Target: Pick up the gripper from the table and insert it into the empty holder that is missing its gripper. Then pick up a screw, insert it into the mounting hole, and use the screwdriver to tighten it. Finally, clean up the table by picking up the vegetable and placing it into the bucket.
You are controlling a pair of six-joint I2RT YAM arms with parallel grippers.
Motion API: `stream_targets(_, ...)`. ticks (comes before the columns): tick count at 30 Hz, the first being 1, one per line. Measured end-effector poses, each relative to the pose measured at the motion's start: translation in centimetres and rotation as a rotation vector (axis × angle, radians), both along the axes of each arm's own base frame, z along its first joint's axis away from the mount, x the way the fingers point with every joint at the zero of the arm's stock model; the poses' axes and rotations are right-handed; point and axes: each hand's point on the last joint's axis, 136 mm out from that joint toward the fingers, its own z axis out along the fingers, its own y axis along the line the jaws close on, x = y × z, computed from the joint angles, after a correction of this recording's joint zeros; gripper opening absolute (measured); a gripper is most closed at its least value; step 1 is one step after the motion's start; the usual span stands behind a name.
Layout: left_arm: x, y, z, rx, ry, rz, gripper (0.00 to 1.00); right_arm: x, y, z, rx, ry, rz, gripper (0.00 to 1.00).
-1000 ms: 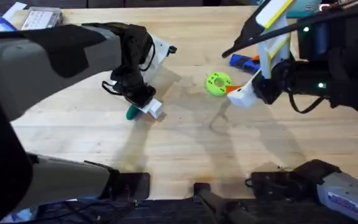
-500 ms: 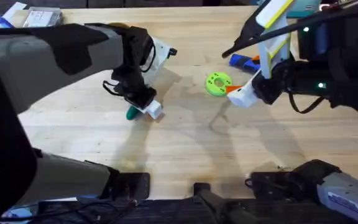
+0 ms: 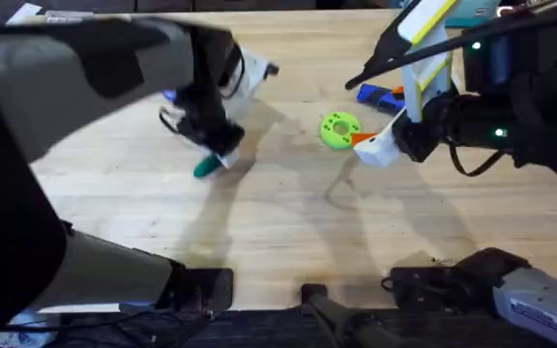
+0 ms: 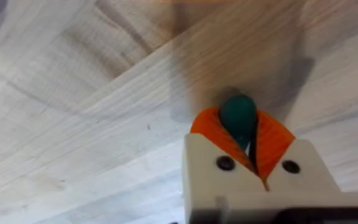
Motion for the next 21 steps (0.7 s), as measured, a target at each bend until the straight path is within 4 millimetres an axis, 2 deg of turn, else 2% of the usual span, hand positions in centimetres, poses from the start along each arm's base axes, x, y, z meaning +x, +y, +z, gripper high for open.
stream_targets(2, 2.1, -0.2, 2.1, 0.002, -0.059, 0.002, 0.032, 0.0, 0.0, 0.0, 0.000, 0.000, 0.000, 0.976)
stream_targets(6, 8.1, 0.2, 7.1, 0.024, -0.286, 0.041, 0.032, 0.0, 0.0, 0.0, 0.000, 0.000, 0.000, 0.976)
stream_targets(9, 13.2, 1.9, 11.2, 0.032, -0.505, 0.154, 0.032, 0.0, 0.0, 0.0, 0.000, 0.000, 0.000, 0.976)
stream_targets(12, 16.8, 4.8, 14.1, 0.026, -0.674, 0.311, 0.032, 0.0, 0.0, 0.0, 0.000, 0.000, 0.000, 0.976)
stream_targets(14, 18.2, 7.2, 15.1, 0.015, -0.749, 0.433, 0.032, 0.0, 0.0, 0.0, 0.000, 0.000, 0.000, 0.976)
stream_targets(17, 19.2, 10.2, 15.4, -0.006, -0.798, 0.580, 0.032, 0.0, 0.0, 0.0, 0.000, 0.000, 0.000, 0.976)
stream_targets(19, 19.6, 11.3, 15.0, -0.020, -0.799, 0.647, 0.032, 0.0, 0.0, 0.0, 0.000, 0.000, 0.000, 0.976)
stream_targets(21, 19.8, 11.5, 14.0, -0.028, -0.780, 0.673, 0.032, 0.0, 0.0, 0.0, 0.000, 0.000, 0.000, 0.976)
